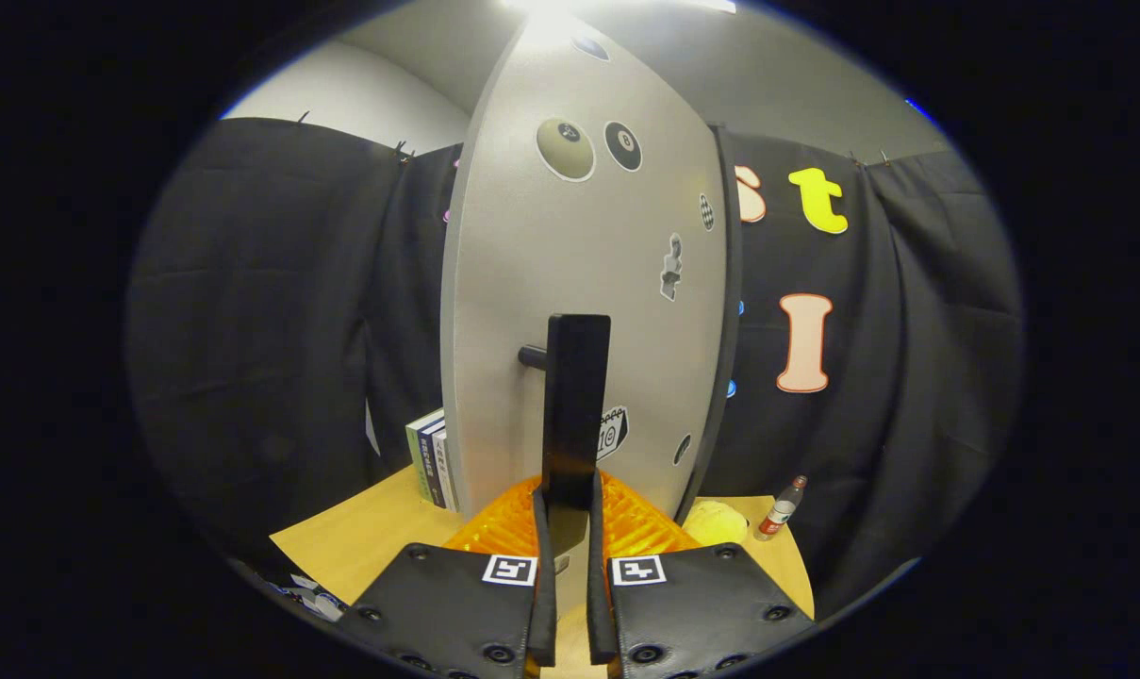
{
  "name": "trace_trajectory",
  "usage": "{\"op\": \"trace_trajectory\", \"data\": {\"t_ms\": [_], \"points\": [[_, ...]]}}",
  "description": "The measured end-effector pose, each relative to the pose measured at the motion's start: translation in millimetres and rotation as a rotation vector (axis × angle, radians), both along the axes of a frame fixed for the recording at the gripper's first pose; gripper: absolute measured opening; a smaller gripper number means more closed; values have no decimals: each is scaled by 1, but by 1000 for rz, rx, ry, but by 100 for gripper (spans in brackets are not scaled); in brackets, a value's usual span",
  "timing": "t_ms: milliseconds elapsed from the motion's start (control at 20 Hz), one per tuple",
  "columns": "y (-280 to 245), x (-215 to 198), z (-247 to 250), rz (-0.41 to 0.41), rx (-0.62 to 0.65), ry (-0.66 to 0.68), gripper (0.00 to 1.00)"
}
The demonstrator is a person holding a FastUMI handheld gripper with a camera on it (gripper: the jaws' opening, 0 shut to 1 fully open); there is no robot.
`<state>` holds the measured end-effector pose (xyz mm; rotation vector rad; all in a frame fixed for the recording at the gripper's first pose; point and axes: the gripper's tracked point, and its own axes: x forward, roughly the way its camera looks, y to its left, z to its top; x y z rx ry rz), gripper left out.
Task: Open the shoe cabinet door, grab the shoes and put them into the shoe cabinet, then close the shoe cabinet door.
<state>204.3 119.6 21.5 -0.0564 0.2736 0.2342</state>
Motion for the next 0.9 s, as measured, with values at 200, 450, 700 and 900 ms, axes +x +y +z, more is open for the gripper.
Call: {"op": "trace_trajectory", "data": {"t_ms": [200,450,700,900], "points": [[-14,-3,0,-45,-15,-2,15],[-39,-5,1,-125,-56,-15,14],[-62,-11,1,-204,-73,-15,14],[-83,-17,2,-274,-78,-16,14]]}}
